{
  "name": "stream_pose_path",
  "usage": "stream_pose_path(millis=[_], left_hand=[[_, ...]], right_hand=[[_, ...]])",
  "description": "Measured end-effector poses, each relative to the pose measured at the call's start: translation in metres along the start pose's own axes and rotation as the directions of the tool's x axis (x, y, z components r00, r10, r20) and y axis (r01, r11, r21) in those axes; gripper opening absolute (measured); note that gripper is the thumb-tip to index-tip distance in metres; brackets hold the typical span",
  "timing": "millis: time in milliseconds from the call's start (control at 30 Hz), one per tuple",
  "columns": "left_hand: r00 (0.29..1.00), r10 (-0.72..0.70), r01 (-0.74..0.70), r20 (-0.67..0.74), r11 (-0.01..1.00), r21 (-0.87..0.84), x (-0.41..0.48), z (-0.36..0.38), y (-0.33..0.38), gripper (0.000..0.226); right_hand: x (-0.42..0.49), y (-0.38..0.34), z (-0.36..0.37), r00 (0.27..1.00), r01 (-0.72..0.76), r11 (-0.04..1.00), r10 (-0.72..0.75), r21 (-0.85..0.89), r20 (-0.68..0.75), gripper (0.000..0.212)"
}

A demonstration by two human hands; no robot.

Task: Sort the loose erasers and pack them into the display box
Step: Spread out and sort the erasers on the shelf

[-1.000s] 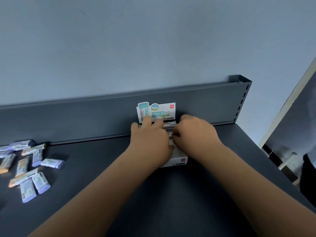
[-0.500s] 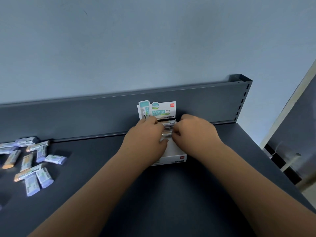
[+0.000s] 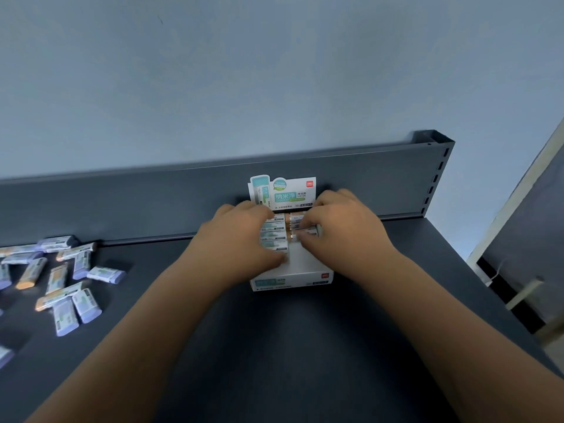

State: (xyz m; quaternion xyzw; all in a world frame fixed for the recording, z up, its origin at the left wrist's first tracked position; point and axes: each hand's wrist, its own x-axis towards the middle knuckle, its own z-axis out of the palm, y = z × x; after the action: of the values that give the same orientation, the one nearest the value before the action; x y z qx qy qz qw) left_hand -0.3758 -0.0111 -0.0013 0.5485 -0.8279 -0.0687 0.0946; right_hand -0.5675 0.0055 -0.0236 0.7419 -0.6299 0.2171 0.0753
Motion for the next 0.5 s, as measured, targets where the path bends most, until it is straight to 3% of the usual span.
stream_pose_path(millis=[167, 333, 500], left_hand=[[1.0, -0.024, 0.024, 0.003, 0.998, -0.051, -0.004, -0.001, -0.007, 0.072], [0.998, -0.019, 0.018, -0.061, 1.0, -0.02, -0.004, 0.005, -0.01, 0.042], [0.998, -0.041, 0.039, -0.044, 0.999, -0.03, -0.008, 0.004, -0.012, 0.045]], right_hand=[[0.0, -0.009, 0.002, 0.997, 0.048, 0.983, -0.057, 0.175, 0.045, 0.026], [-0.001, -0.012, 0.007, 0.995, 0.033, 0.979, -0.051, 0.202, 0.088, 0.025], [-0.002, -0.012, 0.002, 0.994, 0.02, 0.982, -0.04, 0.188, 0.102, 0.026]])
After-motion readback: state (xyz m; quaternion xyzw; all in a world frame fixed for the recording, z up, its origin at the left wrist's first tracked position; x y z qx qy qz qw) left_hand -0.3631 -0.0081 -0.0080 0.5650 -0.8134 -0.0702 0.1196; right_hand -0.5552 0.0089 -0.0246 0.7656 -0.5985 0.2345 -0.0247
